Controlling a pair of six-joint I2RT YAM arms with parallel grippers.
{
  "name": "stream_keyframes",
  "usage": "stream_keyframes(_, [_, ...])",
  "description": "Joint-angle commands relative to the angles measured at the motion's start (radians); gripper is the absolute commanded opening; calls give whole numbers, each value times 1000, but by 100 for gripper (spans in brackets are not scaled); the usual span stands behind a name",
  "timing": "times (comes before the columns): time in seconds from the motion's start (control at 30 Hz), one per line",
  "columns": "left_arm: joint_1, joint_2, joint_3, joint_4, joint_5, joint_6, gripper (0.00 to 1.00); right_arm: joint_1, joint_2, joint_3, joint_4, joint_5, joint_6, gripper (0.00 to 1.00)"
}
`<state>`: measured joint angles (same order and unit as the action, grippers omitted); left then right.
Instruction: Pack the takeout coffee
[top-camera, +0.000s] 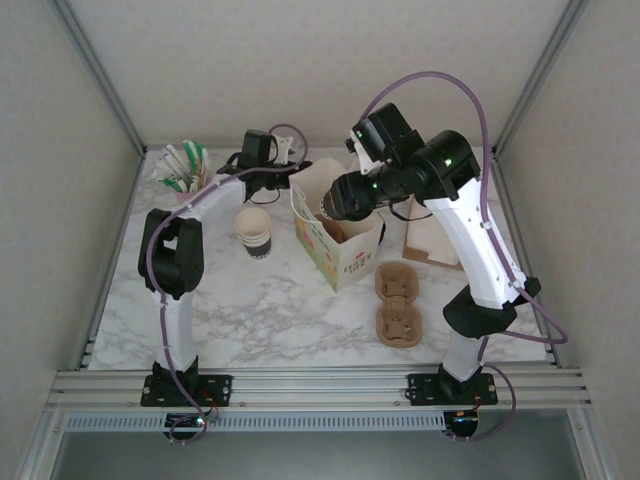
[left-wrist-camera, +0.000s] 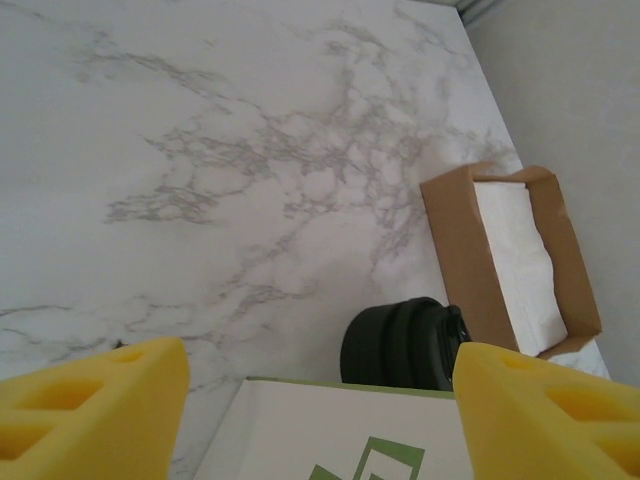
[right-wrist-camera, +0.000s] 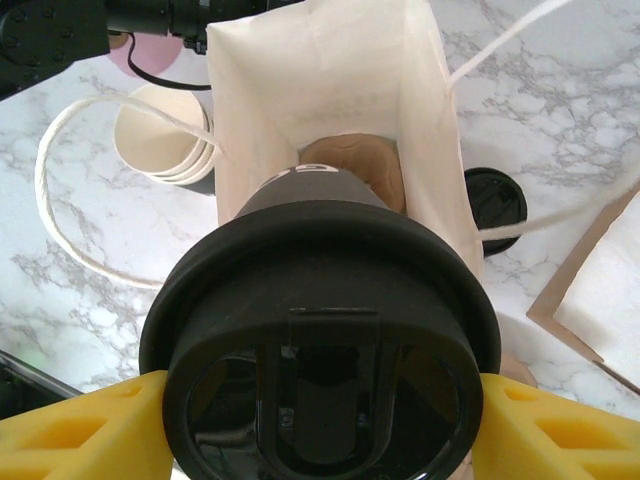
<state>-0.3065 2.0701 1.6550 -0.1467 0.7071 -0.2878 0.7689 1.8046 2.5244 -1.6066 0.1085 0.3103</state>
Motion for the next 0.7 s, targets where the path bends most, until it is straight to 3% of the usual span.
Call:
stream_keyframes(0.0, [-22, -60, -39, 25, 29, 18, 70, -6, -33, -27, -140, 21, 14, 69])
stream_keyframes(0.67, [-130, -133, -152, 80, 29, -13, 70, -3, -153, -307, -173, 1, 14, 69])
